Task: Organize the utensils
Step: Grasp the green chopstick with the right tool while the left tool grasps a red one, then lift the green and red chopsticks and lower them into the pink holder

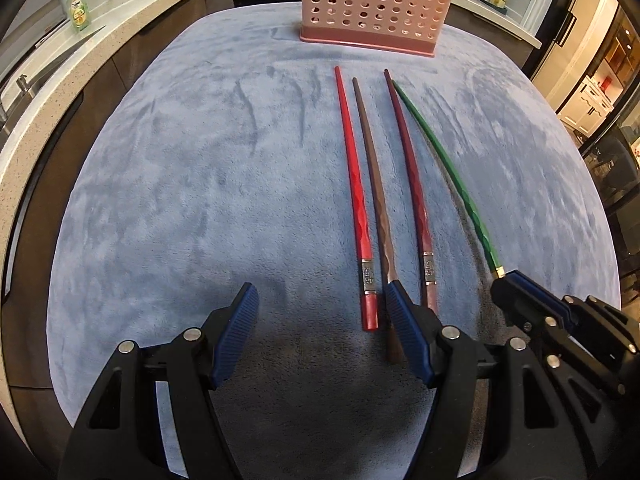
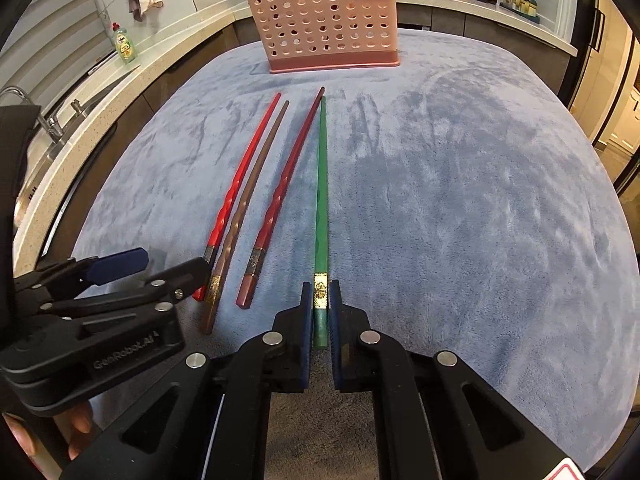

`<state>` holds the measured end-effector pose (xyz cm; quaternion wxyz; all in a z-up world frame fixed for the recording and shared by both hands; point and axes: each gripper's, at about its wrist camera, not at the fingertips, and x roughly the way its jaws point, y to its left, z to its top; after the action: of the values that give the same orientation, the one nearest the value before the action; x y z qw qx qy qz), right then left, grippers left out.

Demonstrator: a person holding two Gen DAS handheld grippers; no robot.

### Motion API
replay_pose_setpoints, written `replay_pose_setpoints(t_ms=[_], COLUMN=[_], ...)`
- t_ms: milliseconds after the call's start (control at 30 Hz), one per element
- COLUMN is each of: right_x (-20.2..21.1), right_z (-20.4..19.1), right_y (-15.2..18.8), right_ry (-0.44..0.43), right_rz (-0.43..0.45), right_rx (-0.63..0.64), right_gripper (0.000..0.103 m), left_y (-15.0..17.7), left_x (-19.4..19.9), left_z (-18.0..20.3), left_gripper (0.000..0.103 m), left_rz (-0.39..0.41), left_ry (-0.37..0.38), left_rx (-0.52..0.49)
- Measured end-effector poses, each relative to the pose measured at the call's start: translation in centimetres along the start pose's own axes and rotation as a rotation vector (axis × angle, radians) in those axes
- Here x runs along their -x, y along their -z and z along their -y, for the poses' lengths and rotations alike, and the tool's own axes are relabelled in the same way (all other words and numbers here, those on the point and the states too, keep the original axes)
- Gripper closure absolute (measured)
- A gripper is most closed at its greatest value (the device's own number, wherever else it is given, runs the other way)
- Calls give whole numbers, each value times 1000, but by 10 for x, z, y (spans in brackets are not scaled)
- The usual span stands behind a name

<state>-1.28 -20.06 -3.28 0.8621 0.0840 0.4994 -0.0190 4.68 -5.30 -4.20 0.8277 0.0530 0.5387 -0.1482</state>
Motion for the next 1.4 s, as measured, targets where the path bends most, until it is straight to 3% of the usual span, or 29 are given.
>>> replay_pose_setpoints(t_ms=[633, 833, 1067, 1400], right_x=[-4, -5, -3, 16], right_z=[2, 3, 2, 3], right_y=[2, 2, 3, -5], right_ry=[-8, -12, -14, -18], right_rz=[-12, -15, -7, 37], right_rx=[-8, -12, -9, -10], right_gripper=[96, 96, 96, 96], left_y=[-2, -4, -5, -10], left_x=[-11, -11, -10, 4], left_z=[1, 2, -1, -1], left_gripper=[47, 63, 94, 96], left_rz=[-10, -11, -19, -15], left_ry=[-34, -30, -16, 13], left_rx=[0, -4, -3, -1])
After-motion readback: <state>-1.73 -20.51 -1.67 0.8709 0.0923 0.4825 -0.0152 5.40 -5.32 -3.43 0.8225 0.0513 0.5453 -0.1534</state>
